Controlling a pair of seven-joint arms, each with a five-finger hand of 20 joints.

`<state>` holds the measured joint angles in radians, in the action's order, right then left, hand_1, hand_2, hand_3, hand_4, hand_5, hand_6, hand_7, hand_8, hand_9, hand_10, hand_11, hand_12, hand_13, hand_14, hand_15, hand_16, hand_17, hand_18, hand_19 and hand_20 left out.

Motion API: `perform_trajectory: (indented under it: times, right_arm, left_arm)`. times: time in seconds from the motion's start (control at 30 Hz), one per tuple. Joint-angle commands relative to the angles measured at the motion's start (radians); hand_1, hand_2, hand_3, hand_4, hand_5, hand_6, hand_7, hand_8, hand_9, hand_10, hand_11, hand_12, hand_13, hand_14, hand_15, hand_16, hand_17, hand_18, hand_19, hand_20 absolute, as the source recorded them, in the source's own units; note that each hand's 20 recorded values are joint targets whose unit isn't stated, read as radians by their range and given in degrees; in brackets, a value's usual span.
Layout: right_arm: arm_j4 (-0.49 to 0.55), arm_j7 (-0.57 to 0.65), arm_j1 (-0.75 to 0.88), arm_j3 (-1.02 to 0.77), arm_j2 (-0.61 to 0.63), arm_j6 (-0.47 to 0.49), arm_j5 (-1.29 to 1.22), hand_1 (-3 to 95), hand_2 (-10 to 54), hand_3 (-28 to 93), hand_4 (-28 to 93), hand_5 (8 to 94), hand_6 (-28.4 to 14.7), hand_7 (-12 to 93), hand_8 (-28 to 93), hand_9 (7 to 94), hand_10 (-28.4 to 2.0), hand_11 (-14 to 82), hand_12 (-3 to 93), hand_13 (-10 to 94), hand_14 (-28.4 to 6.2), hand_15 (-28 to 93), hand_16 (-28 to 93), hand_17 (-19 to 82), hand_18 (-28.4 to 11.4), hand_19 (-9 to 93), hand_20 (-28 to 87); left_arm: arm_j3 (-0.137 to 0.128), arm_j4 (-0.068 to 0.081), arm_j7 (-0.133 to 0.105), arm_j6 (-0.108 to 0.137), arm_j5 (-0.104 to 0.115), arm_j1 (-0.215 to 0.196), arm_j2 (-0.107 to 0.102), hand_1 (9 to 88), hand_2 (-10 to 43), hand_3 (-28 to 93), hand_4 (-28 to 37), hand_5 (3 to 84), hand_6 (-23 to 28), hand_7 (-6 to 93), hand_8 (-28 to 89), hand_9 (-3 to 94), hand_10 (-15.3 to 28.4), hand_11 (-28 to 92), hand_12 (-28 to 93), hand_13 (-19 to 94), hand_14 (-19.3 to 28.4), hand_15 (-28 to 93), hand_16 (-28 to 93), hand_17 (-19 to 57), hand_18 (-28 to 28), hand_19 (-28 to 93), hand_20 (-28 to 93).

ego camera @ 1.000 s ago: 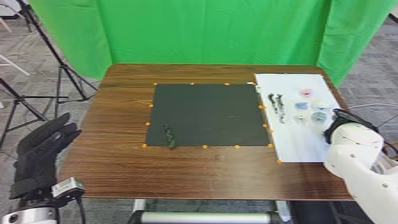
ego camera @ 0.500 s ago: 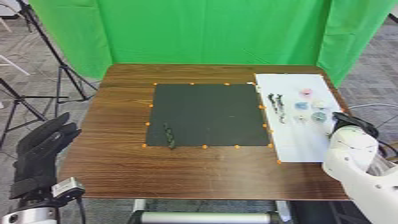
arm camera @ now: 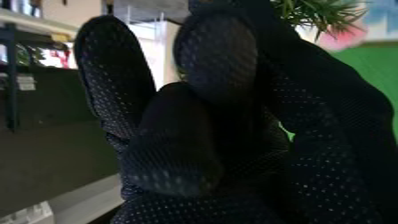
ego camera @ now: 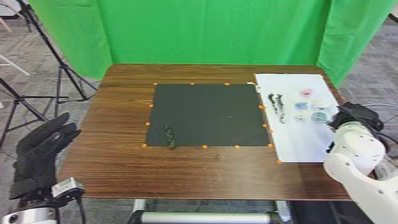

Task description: Arrange flowers

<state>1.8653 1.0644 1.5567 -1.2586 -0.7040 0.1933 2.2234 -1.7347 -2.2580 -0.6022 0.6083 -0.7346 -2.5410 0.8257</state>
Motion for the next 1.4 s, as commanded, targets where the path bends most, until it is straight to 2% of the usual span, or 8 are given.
perform_trajectory:
  times: [0.03, 0.23, 0.47, 0.7, 0.97, 1.03, 1.13, 1.4]
  right_arm:
    - [0.085, -0.039, -0.058, 0.029, 0.01, -0.038, 0.037, 57.0, -8.7, 74, -25, 87.7, -6.9, 15, 18, 93.7, -7.8, 49.2, 18.3, 94, -2.3, 74, 16, 65, -11.2, 93, -28]
    - [0.142, -0.069, -0.109, 0.075, -0.006, -0.042, 0.049, 56.5, -8.7, 74, -24, 87.5, -6.4, 16, 19, 93.7, -7.7, 50.2, 18.4, 94, -2.2, 74, 16, 65, -11.4, 93, -28]
    - [0.171, -0.105, -0.183, 0.161, -0.061, -0.024, 0.065, 56.4, -8.8, 74, -24, 87.5, -6.4, 16, 19, 93.7, -7.6, 50.8, 18.3, 94, -2.2, 75, 15, 65, -11.4, 93, -28]
    - [0.143, -0.141, -0.305, 0.305, -0.183, 0.006, 0.077, 56.4, -9.0, 74, -24, 87.7, -6.5, 16, 19, 93.7, -7.6, 51.0, 18.1, 94, -2.2, 75, 15, 65, -11.6, 93, -28]
    - [0.078, -0.181, -0.398, 0.447, -0.327, 0.047, 0.112, 56.3, -9.0, 74, -23, 87.7, -6.4, 16, 19, 93.7, -7.6, 51.2, 18.0, 94, -2.2, 75, 15, 64, -11.8, 93, -27]
    - [0.063, -0.185, -0.404, 0.467, -0.355, 0.05, 0.116, 56.3, -9.0, 74, -23, 87.7, -6.5, 16, 19, 93.7, -7.6, 51.2, 18.0, 94, -2.2, 75, 15, 64, -11.8, 93, -27]
    - [0.041, -0.2, -0.405, 0.484, -0.403, 0.074, 0.138, 56.3, -9.0, 74, -23, 87.8, -6.4, 16, 19, 93.7, -7.6, 51.3, 17.9, 94, -2.2, 75, 15, 64, -11.8, 93, -27]
    - [-0.003, -0.23, -0.394, 0.521, -0.495, 0.118, 0.183, 56.2, -9.1, 74, -23, 87.8, -6.5, 16, 19, 93.7, -7.5, 51.4, 17.8, 94, -2.2, 75, 15, 64, -11.9, 93, -26]
  left_arm:
    - [-0.006, -0.002, -0.009, 0.008, 0.01, -0.016, -0.012, 25.9, 4.4, 84, -18.1, 40.8, 10.1, 17.9, -11, 37.1, 20.0, 38, 8, 25, 27.1, 63, -16, -9.0, 21.8, 58, 2]
    - [-0.004, -0.002, -0.019, 0.016, 0.024, -0.019, -0.031, 25.8, 4.4, 84, -18.1, 40.8, 10.1, 17.9, -11, 37.2, 19.9, 38, 8, 25, 27.1, 63, -16, -9.0, 21.8, 58, 2]
    - [-0.016, -0.006, -0.006, 0.013, 0.013, -0.026, -0.022, 25.9, 4.6, 83, -18.1, 40.8, 10.0, 17.8, -11, 37.2, 20.0, 38, 8, 25, 27.0, 63, -16, -9.0, 21.8, 58, 2]
    - [-0.019, -0.005, -0.011, 0.021, 0.026, -0.028, -0.032, 25.8, 4.5, 83, -18.1, 40.8, 10.1, 17.8, -11, 37.1, 20.0, 38, 8, 25, 27.0, 63, -16, -9.0, 21.8, 58, 2]
    - [-0.013, -0.003, 0.017, 0.009, 0.004, -0.006, -0.025, 25.9, 4.4, 84, -18.2, 40.8, 10.0, 17.9, -11, 37.1, 20.0, 38, 8, 25, 27.1, 63, -16, -9.0, 21.8, 58, 2]
    - [-0.015, -0.003, 0.013, 0.013, 0.012, -0.007, -0.034, 26.0, 4.5, 83, -18.3, 40.8, 10.0, 17.9, -11, 37.1, 20.0, 37, 8, 25, 27.1, 63, -16, -9.0, 21.8, 58, 2]
    - [-0.018, -0.005, 0.022, 0.007, 0.005, -0.007, -0.028, 25.9, 4.5, 84, -18.2, 40.8, 10.0, 17.9, -11, 37.1, 19.9, 38, 8, 25, 27.1, 63, -16, -9.0, 21.8, 58, 2]
    - [-0.01, 0.001, 0.064, -0.017, -0.024, 0.029, -0.011, 25.9, 4.5, 83, -18.2, 40.8, 10.0, 17.9, -11, 37.1, 20.0, 38, 8, 25, 27.1, 63, -16, -9.0, 21.8, 58, 2]
